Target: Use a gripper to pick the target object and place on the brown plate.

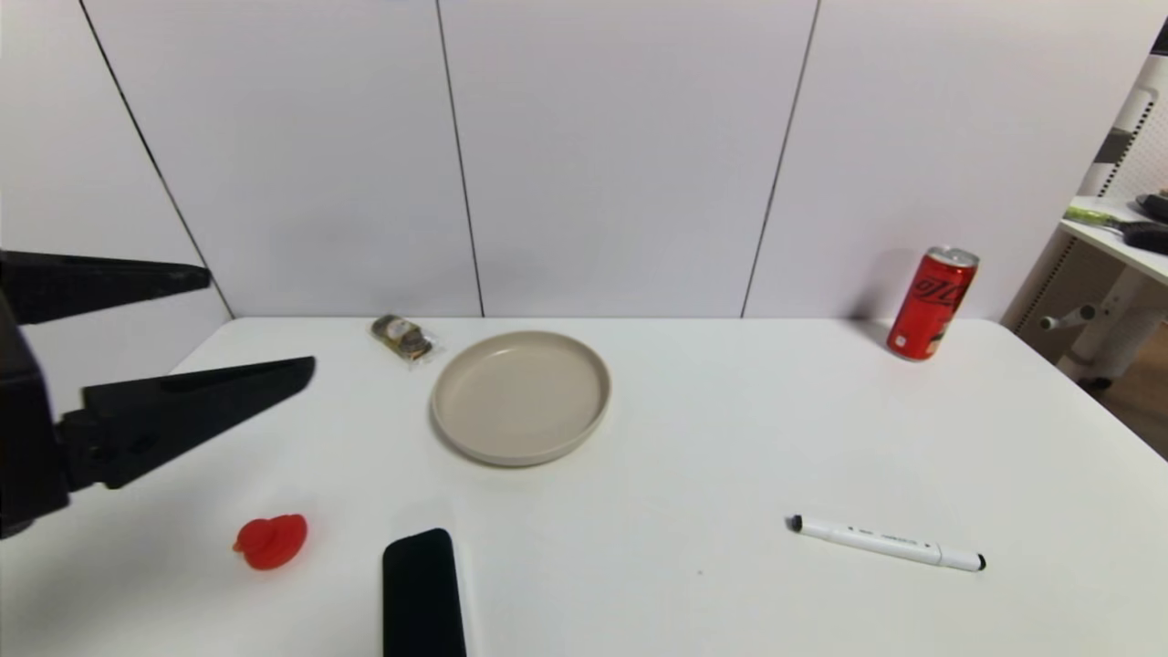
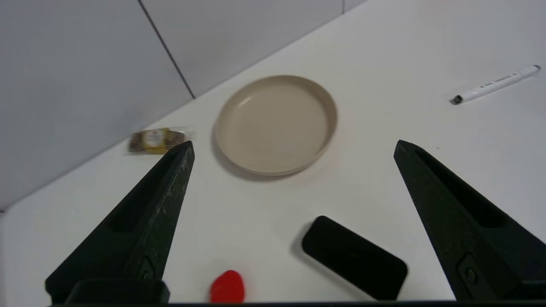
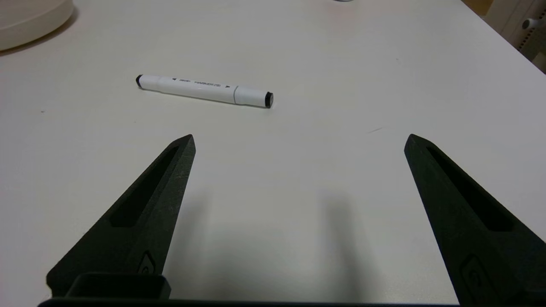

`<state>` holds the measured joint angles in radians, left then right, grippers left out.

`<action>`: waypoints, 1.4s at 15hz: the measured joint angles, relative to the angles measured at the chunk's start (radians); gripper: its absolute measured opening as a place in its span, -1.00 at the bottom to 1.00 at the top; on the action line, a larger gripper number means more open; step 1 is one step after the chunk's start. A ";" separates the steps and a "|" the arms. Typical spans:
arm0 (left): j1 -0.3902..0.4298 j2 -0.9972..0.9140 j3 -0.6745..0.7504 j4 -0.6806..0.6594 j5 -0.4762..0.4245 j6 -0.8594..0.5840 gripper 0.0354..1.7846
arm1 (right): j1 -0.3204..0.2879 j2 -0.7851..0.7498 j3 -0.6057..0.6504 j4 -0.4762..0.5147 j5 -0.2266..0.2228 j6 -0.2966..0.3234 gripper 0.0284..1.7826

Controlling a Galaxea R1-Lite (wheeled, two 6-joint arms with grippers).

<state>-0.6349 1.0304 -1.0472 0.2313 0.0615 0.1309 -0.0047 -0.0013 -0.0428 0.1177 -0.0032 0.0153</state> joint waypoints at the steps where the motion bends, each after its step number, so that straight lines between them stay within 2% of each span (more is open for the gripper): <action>1: -0.058 0.040 -0.031 0.036 0.060 -0.064 0.89 | 0.000 0.000 0.000 0.000 0.000 -0.001 0.90; 5: -0.256 0.175 -0.094 0.269 0.409 -0.422 0.89 | 0.000 0.000 0.000 0.000 0.000 -0.001 0.90; 7: -0.339 0.229 -0.099 0.416 0.501 -0.659 0.89 | 0.000 0.000 0.000 0.000 0.000 -0.001 0.90; 11: -0.464 0.362 -0.091 0.671 0.548 -1.175 0.89 | 0.000 0.000 0.000 0.000 0.000 0.000 0.90; 15: -0.507 0.512 -0.088 0.695 0.579 -1.553 0.89 | 0.000 0.000 0.000 0.000 0.000 -0.001 0.90; 18: -0.513 0.605 -0.105 0.665 0.583 -1.690 0.89 | 0.000 0.000 0.000 0.000 0.000 -0.001 0.90; 21: -0.511 0.665 -0.106 0.598 0.581 -1.675 0.89 | 0.000 0.000 0.000 0.000 0.000 0.000 0.90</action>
<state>-1.1460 1.6953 -1.1536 0.8289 0.6421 -1.5443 -0.0047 -0.0013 -0.0428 0.1177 -0.0032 0.0153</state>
